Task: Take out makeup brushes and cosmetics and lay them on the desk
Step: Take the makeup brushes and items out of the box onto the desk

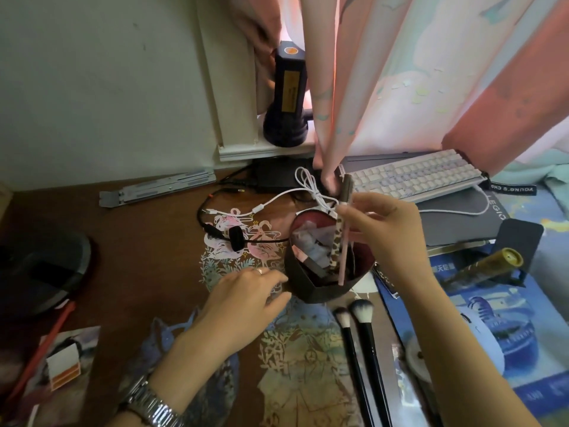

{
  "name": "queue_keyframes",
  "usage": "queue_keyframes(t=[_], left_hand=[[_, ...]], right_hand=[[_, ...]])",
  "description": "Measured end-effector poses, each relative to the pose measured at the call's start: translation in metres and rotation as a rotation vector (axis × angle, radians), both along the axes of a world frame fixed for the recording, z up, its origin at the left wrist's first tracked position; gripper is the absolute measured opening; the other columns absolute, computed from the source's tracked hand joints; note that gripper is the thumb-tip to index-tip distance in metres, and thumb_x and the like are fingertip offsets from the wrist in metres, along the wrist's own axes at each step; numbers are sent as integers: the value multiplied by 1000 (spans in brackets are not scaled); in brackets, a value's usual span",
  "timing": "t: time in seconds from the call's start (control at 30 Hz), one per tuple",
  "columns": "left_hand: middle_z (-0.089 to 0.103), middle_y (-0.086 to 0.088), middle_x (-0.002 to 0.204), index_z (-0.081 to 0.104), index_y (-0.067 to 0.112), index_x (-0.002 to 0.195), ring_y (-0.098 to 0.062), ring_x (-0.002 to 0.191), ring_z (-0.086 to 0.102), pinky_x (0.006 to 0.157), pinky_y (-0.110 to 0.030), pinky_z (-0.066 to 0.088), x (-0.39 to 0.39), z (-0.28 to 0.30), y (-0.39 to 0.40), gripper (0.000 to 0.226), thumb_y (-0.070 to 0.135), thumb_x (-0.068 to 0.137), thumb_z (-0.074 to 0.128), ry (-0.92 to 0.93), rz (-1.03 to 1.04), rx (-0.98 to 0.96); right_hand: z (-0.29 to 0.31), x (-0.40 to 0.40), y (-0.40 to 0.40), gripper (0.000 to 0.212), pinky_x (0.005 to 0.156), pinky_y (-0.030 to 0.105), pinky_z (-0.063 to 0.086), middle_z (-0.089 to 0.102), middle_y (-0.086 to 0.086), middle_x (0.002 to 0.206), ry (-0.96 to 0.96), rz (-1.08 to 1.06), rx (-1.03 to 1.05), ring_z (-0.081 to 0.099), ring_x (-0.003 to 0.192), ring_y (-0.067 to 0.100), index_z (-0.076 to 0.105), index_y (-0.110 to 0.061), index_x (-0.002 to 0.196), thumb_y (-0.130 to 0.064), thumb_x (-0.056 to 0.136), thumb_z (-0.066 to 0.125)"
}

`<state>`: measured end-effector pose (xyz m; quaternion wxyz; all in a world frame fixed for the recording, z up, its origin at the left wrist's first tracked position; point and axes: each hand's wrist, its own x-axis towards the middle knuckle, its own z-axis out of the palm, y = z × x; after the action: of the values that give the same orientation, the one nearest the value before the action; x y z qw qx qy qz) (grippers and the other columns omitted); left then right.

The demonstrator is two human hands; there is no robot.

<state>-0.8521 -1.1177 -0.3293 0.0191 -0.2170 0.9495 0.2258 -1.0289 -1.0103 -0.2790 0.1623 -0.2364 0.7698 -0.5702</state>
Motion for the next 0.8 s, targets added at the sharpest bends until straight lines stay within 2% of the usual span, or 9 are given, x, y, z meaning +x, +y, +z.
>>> queue_keyframes(t=[0.1,0.2,0.3,0.37,0.6,0.7,0.8], left_hand=[[62,12,120,52,32,126,-8,101,60,82,-27,48,0,1,4,38,48,92,44,-3,-40,3],[62,13,118,53,33,125,-9,93,61,77,-28,49,6,-1,9,38,49,92,43,-26,-82,11],[62,12,116,53,33,124,-10,92,61,76,-28,50,16,-8,14,38,49,92,43,-61,-116,22],[63,11,115,54,33,124,-11,92,61,74,-27,48,22,-14,16,38,50,91,44,-79,-130,21],[59,9,126,53,29,127,-13,114,54,89,-30,45,40,-38,22,40,47,92,44,-138,-161,17],[54,9,131,51,26,129,-12,120,47,97,-31,42,45,-55,26,41,43,93,44,-138,-167,39],[44,6,140,43,25,136,-15,129,37,104,-33,35,48,-74,30,46,41,93,45,-153,-163,35]], right_hand=[[1,16,21,9,63,37,61,72,10,76,-63,2,-4,71,69,25,73,-17,84,-15,75,77],[-13,35,44,13,58,32,59,69,12,71,-126,40,44,68,60,17,73,-7,87,-12,75,76],[-36,54,65,16,60,32,60,71,12,74,-185,66,146,70,62,18,72,-7,89,-11,74,76],[-52,66,75,10,61,35,61,71,14,73,-226,78,188,71,63,19,74,-10,84,-10,74,76],[-120,93,90,11,58,40,61,74,7,71,-182,56,473,71,61,22,74,-12,82,-17,73,79],[-135,97,90,17,61,36,61,72,5,75,-152,34,539,68,60,15,71,-8,85,-18,73,79],[-142,98,88,19,66,39,60,70,4,77,-105,28,569,66,64,15,70,-10,86,-19,72,80]])
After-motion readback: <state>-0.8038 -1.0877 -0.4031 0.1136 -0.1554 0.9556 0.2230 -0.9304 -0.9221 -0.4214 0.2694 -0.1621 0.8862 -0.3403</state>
